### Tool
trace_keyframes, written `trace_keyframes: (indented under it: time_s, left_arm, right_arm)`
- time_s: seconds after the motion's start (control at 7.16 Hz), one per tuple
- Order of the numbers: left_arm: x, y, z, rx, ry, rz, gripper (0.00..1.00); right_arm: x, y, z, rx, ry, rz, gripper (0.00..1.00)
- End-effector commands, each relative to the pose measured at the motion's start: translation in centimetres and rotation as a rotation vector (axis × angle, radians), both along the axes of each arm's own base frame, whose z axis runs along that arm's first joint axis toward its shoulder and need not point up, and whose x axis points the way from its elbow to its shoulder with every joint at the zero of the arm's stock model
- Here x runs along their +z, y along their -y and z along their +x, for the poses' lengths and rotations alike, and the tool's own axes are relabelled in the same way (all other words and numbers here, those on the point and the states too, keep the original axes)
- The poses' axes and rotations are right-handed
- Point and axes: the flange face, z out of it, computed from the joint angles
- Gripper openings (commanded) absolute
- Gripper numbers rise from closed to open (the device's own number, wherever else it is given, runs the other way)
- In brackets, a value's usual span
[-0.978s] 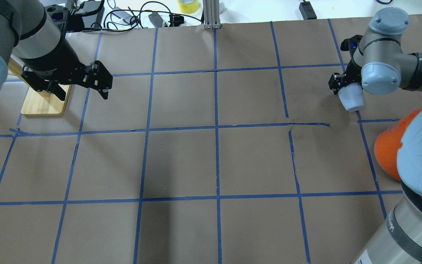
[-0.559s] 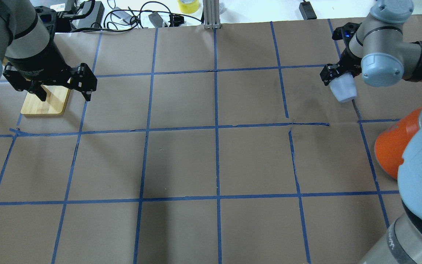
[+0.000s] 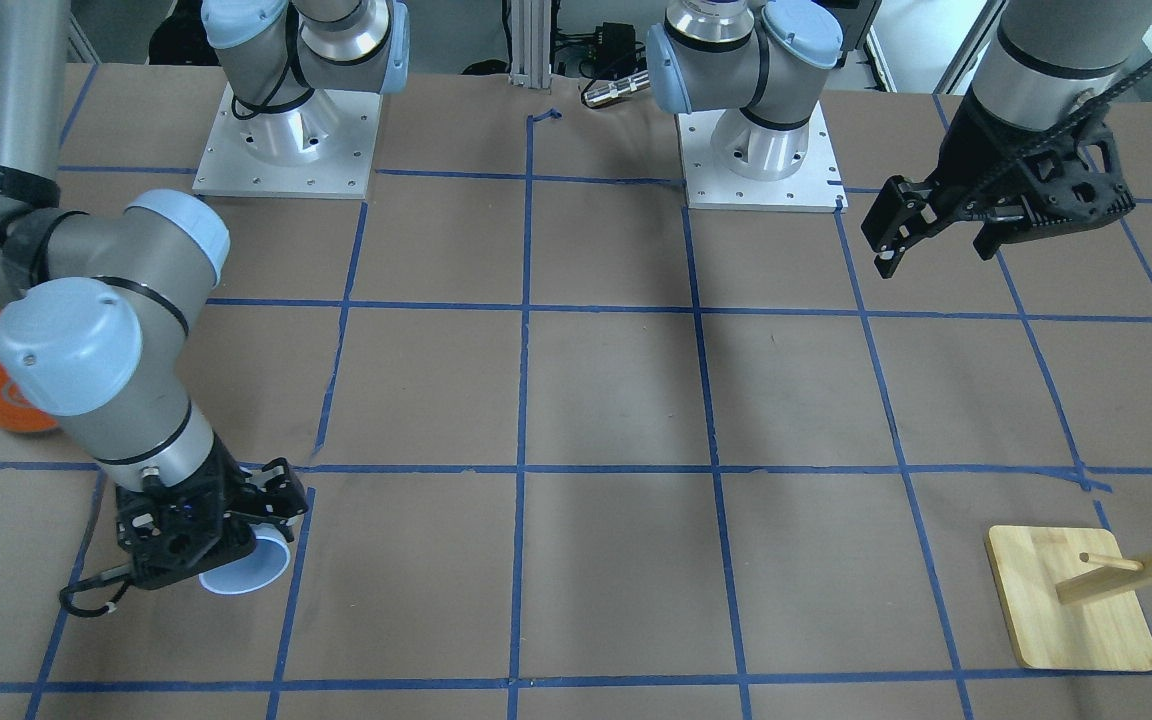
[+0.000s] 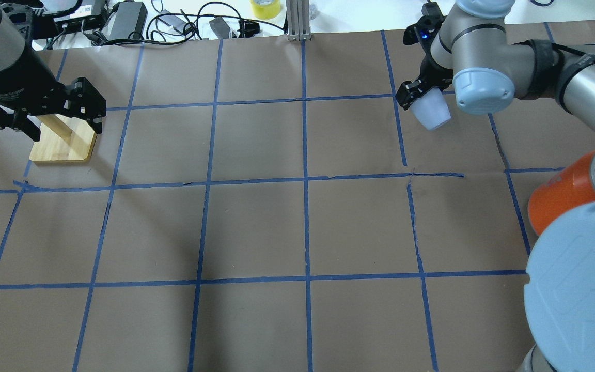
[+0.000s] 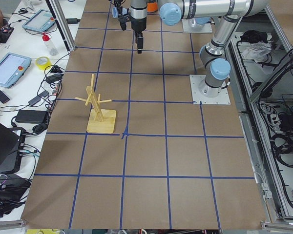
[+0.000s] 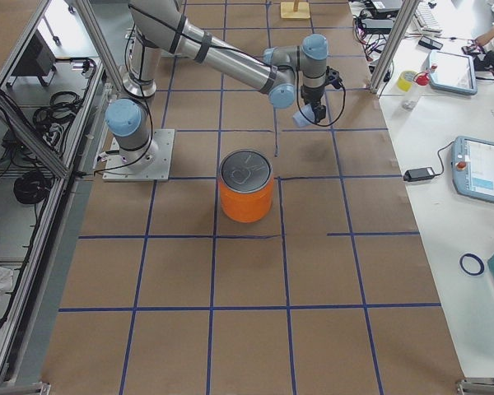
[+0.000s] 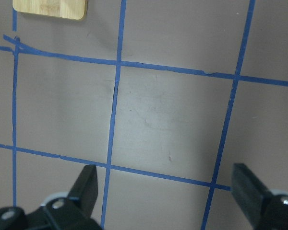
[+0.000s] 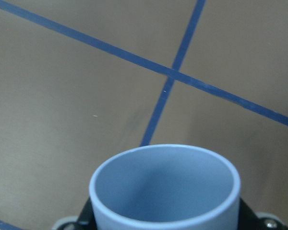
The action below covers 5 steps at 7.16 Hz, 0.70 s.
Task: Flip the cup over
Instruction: 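Carry the white cup with the right gripper toward the table center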
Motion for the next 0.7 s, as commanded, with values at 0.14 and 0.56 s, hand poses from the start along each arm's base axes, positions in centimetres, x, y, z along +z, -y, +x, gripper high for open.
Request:
trace_keyframes:
  time_s: [0.14,0.56]
  left_arm:
    - [0.2,-0.3,0.4,0.009,-0.002,0.006,1.00]
    - [-0.3,-0.5,0.5,0.010,-0.003,0.018,1.00]
  right_arm:
    - [0.8,-1.5,12.5,0.144,0.025,-0.028,0.00]
    - [0.1,-3.7,24.3,0.396,0.019,-0.063,0.00]
